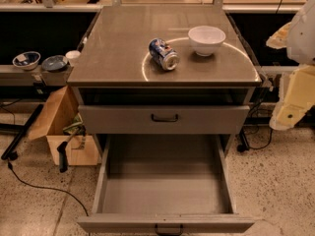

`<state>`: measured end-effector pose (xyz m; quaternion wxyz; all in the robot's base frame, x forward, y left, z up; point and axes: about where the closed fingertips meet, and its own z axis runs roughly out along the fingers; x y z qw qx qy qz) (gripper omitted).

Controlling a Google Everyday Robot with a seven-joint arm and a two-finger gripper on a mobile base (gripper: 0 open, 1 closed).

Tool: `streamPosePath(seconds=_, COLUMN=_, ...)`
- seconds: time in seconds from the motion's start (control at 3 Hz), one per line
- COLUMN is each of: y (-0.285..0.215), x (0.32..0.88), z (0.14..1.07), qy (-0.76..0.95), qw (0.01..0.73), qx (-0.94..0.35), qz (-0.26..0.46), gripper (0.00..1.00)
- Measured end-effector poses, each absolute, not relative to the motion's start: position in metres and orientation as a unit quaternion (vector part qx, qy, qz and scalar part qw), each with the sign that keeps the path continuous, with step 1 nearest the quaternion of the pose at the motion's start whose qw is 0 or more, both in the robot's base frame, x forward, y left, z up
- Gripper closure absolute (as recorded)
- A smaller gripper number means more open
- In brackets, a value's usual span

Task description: Close middle drawer

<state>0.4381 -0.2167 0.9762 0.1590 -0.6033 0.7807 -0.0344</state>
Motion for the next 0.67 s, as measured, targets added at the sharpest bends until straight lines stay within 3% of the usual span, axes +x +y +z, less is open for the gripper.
streamPosePath(seconds=0.67, y=-0.22, x=0.418, z=0.959, qy=0.789, qw=0.173, qx=-0.589, qz=-0.029, gripper=0.0)
